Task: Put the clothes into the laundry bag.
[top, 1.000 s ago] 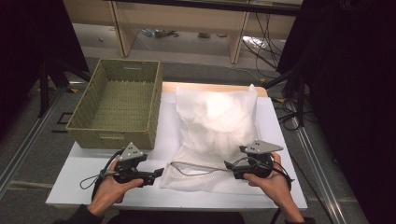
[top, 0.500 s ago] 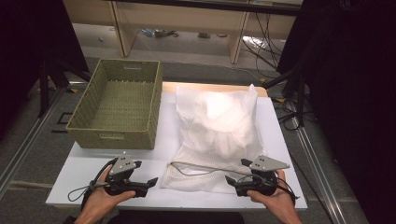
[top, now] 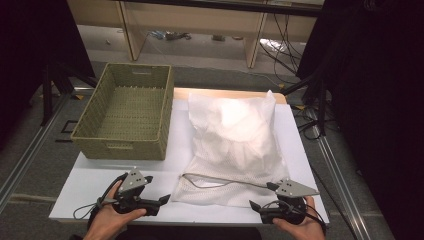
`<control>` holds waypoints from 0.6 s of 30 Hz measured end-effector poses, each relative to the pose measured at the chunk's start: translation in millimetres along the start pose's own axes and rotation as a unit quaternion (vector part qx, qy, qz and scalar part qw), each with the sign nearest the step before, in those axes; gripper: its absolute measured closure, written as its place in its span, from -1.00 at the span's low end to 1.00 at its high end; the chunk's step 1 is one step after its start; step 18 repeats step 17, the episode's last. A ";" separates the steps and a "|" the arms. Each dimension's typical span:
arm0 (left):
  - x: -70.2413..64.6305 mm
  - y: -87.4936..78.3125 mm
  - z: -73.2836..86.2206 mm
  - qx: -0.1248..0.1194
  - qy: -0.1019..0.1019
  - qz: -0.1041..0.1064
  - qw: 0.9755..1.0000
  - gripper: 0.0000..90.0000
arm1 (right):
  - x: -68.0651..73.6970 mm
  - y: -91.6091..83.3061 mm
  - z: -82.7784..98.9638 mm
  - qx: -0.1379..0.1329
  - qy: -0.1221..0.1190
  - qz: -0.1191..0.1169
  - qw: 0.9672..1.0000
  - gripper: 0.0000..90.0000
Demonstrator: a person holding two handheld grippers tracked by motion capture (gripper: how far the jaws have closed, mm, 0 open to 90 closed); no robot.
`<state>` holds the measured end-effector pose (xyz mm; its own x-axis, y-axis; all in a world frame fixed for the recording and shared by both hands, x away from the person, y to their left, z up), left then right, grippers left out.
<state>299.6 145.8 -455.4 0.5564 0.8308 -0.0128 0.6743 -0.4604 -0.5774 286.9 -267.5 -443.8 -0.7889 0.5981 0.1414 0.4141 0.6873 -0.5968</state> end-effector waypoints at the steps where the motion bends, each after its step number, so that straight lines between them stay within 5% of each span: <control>1: -0.5 1.4 0.5 -0.003 -0.005 0.001 1.000 -0.65 | 0.9 -0.9 0.9 0.005 -0.001 0.001 1.000 -0.60; 5: 1.7 1.3 1.1 0.009 0.009 0.000 1.000 -0.65 | 0.0 -2.1 1.0 0.003 -0.011 0.014 1.000 -0.60; 18: 0.3 4.7 -2.9 0.002 0.007 0.002 1.000 -0.64 | -2.6 -3.0 1.8 -0.001 -0.010 0.019 1.000 -0.59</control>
Point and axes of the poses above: each handheld gripper's, and its own axes: y roughly forward along the jaws, z roughly out of its underside, x roughly to its left, the point moved 1 cm from there along y, roughly forward along the jaws, and after that the axes turned 11 degrees about -z, right-handed, at the moved point
